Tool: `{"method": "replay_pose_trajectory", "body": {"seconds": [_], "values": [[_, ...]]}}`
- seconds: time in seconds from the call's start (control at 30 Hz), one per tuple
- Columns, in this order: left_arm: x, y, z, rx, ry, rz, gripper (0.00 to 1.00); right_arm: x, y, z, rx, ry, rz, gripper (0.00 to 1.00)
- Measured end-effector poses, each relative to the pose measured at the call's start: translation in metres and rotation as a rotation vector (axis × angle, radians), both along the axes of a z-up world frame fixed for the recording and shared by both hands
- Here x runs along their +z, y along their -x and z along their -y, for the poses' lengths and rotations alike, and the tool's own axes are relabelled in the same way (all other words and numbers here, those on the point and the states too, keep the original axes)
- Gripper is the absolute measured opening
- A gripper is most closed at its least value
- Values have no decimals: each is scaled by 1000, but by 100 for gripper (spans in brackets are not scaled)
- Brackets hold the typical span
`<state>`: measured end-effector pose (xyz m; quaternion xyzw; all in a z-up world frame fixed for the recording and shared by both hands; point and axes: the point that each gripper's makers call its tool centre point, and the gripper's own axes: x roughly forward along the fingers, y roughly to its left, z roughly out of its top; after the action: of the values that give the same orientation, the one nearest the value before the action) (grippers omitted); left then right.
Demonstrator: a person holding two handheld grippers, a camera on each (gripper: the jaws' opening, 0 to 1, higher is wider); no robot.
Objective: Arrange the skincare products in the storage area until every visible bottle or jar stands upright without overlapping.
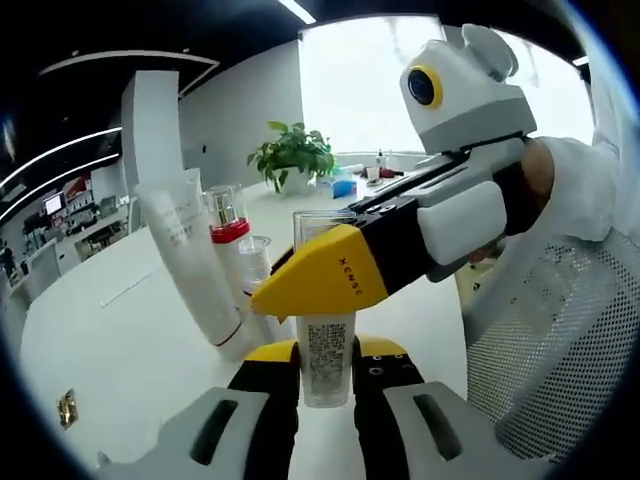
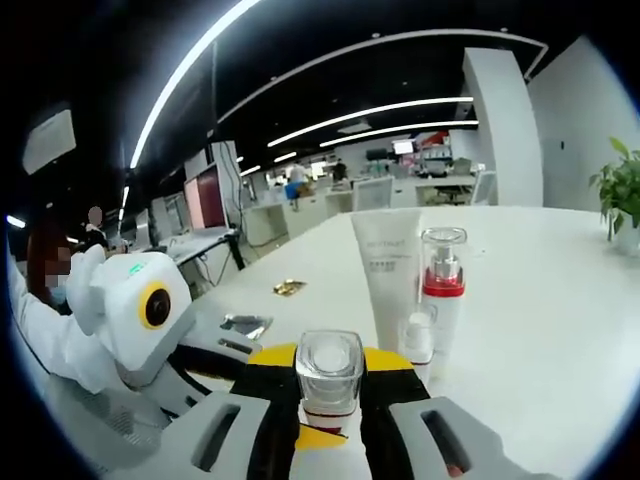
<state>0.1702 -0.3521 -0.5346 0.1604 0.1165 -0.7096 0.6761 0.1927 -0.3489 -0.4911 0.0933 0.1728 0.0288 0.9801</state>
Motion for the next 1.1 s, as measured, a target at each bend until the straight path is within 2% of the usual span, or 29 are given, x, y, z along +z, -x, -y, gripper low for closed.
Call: {"method": "replay_pose_trajectory", "body": {"seconds": [0.27,0.37,0.47,0.63,0.7,0.83,1.1], "values": [[1,2,0,7,8,-58,16,1,1,1,2,0,1,13],[1,3,1,6,13,-70,16,2,1,0,7,43,-1,13],[-3,3,1,2,-2,-45,16,-2,0,-4,24,82,-25,13],[-6,4,1,-6,-12,8,19,-6,2,-3,35,103,-43,13],[-7,2,1,-26,-12,73,20,-8,2,-2,33,137,-56,13],[-9,4,0,-29,-31,73,20,-12,3,-1,38,183,-77,13],[-15,0,-2,-9,-50,55,19,-17,3,-5,49,173,-94,13]]}}
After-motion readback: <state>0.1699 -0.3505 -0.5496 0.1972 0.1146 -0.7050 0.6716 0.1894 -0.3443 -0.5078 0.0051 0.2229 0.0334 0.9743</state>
